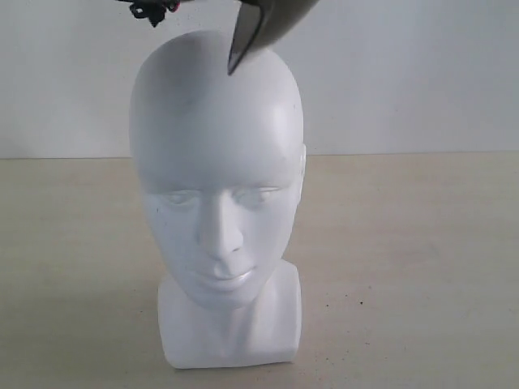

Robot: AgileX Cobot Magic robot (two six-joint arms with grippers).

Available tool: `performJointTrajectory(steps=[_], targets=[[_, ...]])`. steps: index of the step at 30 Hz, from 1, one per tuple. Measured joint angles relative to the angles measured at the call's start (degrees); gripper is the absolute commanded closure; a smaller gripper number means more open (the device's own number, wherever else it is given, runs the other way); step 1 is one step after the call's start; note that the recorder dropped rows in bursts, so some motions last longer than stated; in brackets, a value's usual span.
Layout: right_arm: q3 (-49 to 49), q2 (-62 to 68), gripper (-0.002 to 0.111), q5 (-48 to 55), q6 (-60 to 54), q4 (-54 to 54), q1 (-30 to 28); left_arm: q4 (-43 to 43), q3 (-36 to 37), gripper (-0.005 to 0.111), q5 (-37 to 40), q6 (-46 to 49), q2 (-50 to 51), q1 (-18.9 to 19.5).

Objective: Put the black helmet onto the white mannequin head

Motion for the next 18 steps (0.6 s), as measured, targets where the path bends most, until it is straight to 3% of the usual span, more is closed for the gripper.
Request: performJointTrajectory(steps=[9, 13, 16, 18], targets=[[-17.5, 2.9, 0.108, 9.6, -4.0, 0.1, 3.3, 0.3, 0.0, 0.102, 0.2, 1.7, 4.3, -2.7], [-34.8, 16.5, 0.108, 21.3, -13.0, 0.1, 11.0, 2.3, -0.1, 0.102, 0.2, 2.1, 4.8, -2.9], [-57.5, 34.7, 0.108, 29.0, -24.0, 0.1, 23.1, 2.6, 2.7, 0.102, -1.1, 3.5, 4.9, -3.0], [-70.3, 44.4, 0.108, 34.9, -27.9, -0.3, 25.7, 2.6, 4.0, 0.102, -1.1, 4.2, 5.4, -2.2]])
